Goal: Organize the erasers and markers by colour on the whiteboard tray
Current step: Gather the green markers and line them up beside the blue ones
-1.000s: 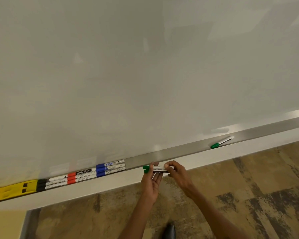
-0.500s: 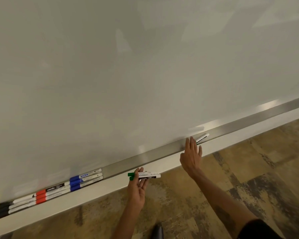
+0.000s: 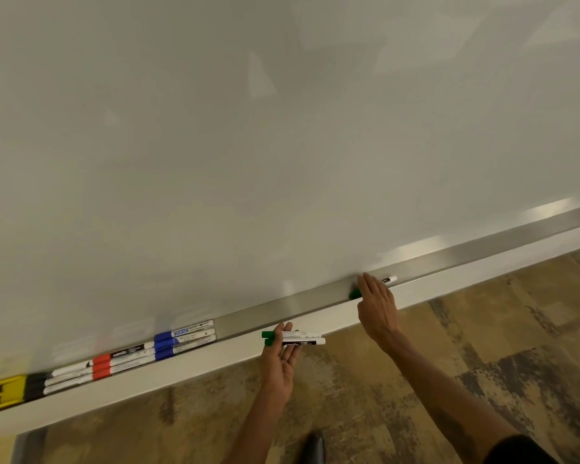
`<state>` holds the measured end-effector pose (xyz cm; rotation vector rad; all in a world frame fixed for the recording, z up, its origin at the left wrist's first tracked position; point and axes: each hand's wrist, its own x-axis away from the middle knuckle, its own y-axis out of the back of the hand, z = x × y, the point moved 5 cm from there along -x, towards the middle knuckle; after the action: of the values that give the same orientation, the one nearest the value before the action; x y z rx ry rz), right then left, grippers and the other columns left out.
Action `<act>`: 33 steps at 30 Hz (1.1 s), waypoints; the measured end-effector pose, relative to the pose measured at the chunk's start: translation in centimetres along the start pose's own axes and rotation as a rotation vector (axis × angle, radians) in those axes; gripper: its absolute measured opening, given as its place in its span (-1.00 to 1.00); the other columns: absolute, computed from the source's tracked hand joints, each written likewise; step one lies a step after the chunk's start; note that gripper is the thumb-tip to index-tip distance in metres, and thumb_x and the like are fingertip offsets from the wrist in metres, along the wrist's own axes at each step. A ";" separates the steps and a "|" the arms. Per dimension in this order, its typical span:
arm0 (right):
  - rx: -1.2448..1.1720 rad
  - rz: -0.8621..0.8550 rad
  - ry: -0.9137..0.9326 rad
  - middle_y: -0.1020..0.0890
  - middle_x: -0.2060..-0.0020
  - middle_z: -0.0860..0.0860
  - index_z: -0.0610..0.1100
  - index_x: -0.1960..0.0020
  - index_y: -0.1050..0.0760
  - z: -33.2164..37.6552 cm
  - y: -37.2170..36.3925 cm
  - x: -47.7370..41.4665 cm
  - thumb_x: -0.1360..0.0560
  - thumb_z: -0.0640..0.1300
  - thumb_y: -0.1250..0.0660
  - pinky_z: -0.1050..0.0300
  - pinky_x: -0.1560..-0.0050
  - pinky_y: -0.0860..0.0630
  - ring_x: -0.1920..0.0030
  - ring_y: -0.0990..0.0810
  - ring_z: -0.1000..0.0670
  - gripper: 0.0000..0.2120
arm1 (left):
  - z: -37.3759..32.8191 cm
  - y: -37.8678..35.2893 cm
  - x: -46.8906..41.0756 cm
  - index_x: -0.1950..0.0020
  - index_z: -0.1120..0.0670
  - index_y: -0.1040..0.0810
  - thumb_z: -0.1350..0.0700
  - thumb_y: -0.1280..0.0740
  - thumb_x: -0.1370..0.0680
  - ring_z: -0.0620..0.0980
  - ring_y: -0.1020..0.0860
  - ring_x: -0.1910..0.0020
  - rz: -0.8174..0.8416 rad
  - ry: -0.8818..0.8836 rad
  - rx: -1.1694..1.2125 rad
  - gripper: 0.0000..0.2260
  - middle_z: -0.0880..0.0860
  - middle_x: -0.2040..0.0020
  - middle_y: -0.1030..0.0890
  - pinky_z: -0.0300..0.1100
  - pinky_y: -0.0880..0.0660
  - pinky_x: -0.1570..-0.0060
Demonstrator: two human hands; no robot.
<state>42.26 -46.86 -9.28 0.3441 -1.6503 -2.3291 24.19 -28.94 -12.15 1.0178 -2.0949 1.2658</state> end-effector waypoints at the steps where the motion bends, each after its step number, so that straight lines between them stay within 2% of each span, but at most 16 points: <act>1: 0.025 0.005 0.033 -0.50 -0.32 -0.21 -0.26 -0.37 -0.41 -0.4 -0.1 -0.2 -0.43 -0.45 -0.26 -0.16 -0.42 -0.27 -0.38 -0.41 -0.22 -0.49 | -0.2 0.0 0.1 -0.34 0.27 -0.47 0.21 -0.23 -0.63 0.23 -0.56 -0.23 -0.001 -0.004 -0.004 -0.70 0.21 -0.26 -0.60 0.02 -0.58 -0.10; 4: 0.117 0.037 0.150 -0.61 -0.10 -0.16 -0.21 -0.19 -0.57 -1.2 -0.5 -1.1 -0.35 -0.48 -0.41 -0.18 -0.29 -0.44 -0.14 -0.58 -0.20 -0.56 | -0.8 0.5 0.1 -0.34 0.27 -0.46 0.21 -0.23 -0.63 0.22 -0.56 -0.23 0.002 -0.014 -0.007 -0.70 0.21 -0.27 -0.59 0.01 -0.59 -0.09; 6: 0.147 0.062 0.200 -0.63 0.01 -0.11 -0.17 -0.12 -0.60 -1.3 -0.5 -1.7 -0.31 -0.47 -0.48 -0.12 -0.18 -0.51 0.02 -0.62 -0.15 -0.57 | -1.2 1.0 0.1 -0.35 0.27 -0.45 0.21 -0.23 -0.63 0.20 -0.56 -0.23 0.002 -0.022 -0.012 -0.69 0.21 -0.27 -0.59 -0.01 -0.60 -0.09; 8: 0.142 0.097 0.254 -0.64 0.06 -0.08 -0.14 -0.09 -0.62 -0.9 -0.5 -1.9 -0.32 -0.44 -0.50 -0.04 -0.05 -0.55 0.10 -0.61 -0.12 -0.60 | -1.4 1.3 0.1 -0.35 0.27 -0.45 0.21 -0.23 -0.62 0.18 -0.58 -0.21 0.007 -0.028 -0.015 -0.69 0.21 -0.27 -0.59 -0.04 -0.63 -0.04; 11: 0.111 0.134 0.334 -0.65 0.07 -0.05 -0.13 -0.09 -0.64 0.6 -0.1 -1.7 -0.34 -0.40 -0.51 0.03 0.07 -0.55 0.13 -0.62 -0.10 -0.64 | -1.4 1.4 0.3 -0.35 0.27 -0.45 0.22 -0.23 -0.62 0.16 -0.60 -0.17 0.012 -0.027 -0.006 -0.69 0.21 -0.24 -0.60 -0.07 -0.65 0.03; 14: 0.064 0.123 0.405 -0.64 0.05 -0.05 -0.13 -0.13 -0.63 3.1 0.0 -1.1 -0.34 -0.39 -0.52 0.04 0.15 -0.55 0.16 -0.61 -0.09 -0.61 | -1.4 1.4 0.3 -0.34 0.27 -0.46 0.22 -0.24 -0.62 0.16 -0.59 -0.19 0.014 -0.024 -0.013 -0.70 0.22 -0.24 -0.60 -0.06 -0.64 -0.01; 18: -0.054 0.070 0.454 -0.59 -0.02 -0.03 -0.13 -0.24 -0.56 7.8 0.8 0.1 -0.44 -0.33 -0.44 0.06 0.10 -0.58 0.09 -0.59 -0.06 -0.61 | -1.7 0.9 0.4 -0.30 0.28 -0.50 0.20 -0.27 -0.61 0.18 -0.58 -0.22 0.028 -0.024 -0.021 -0.71 0.21 -0.23 -0.62 -0.04 -0.63 -0.06; 21: -0.302 0.117 0.370 -0.64 -0.05 -0.01 -0.11 -0.27 -0.54 11.9 1.6 1.3 -0.53 -0.21 -0.36 0.10 0.05 -0.60 0.05 -0.62 0.00 -0.70 | -2.3 0.4 0.8 -0.25 0.26 -0.53 0.19 -0.31 -0.59 0.19 -0.62 -0.17 0.039 -0.034 -0.017 -0.74 0.22 -0.18 -0.65 -0.01 -0.62 -0.06; 24: -0.463 0.196 0.310 -0.68 0.00 0.06 -0.08 -0.15 -0.58 14.8 1.3 2.5 -0.55 -0.14 -0.33 0.12 0.04 -0.58 0.08 -0.63 0.09 -0.81 | -2.7 0.2 1.0 -0.24 0.23 -0.53 0.18 -0.35 -0.57 0.21 -0.62 -0.16 0.062 -0.038 -0.009 -0.74 0.26 -0.18 -0.63 0.01 -0.62 -0.09; 28: -0.466 0.240 0.363 -0.64 0.02 0.04 -0.06 -0.12 -0.59 16.9 -0.1 4.1 -0.59 -0.17 -0.25 0.21 0.08 -0.54 0.08 -0.58 0.09 -0.82 | -3.5 0.1 1.6 -0.30 0.26 -0.49 0.20 -0.33 -0.57 0.21 -0.63 -0.12 0.099 -0.054 0.046 -0.69 0.28 -0.14 -0.63 0.01 -0.61 -0.09; 31: -0.421 0.215 0.394 -0.58 -0.03 0.01 -0.07 -0.16 -0.59 17.7 -1.1 4.8 -0.60 -0.17 -0.23 0.40 0.11 -0.42 0.05 -0.54 0.08 -0.79 | -4.1 0.7 1.9 -0.30 0.26 -0.48 0.19 -0.31 -0.59 0.16 -0.65 -0.03 0.088 -0.081 0.045 -0.70 0.24 -0.07 -0.64 -0.04 -0.65 0.01; 33: -0.382 0.209 0.425 -0.57 -0.07 -0.03 -0.09 -0.21 -0.58 18.1 -1.5 5.1 -0.61 -0.19 -0.23 0.40 0.09 -0.39 0.00 -0.54 0.03 -0.76 | -4.3 1.3 1.9 -0.31 0.26 -0.48 0.18 -0.32 -0.58 0.15 -0.65 -0.02 0.070 -0.089 0.044 -0.68 0.24 -0.06 -0.64 -0.04 -0.65 0.03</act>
<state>31.15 -32.16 -5.00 0.5118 -0.9741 -2.1603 22.13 -25.37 -9.49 1.0457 -2.1962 1.3286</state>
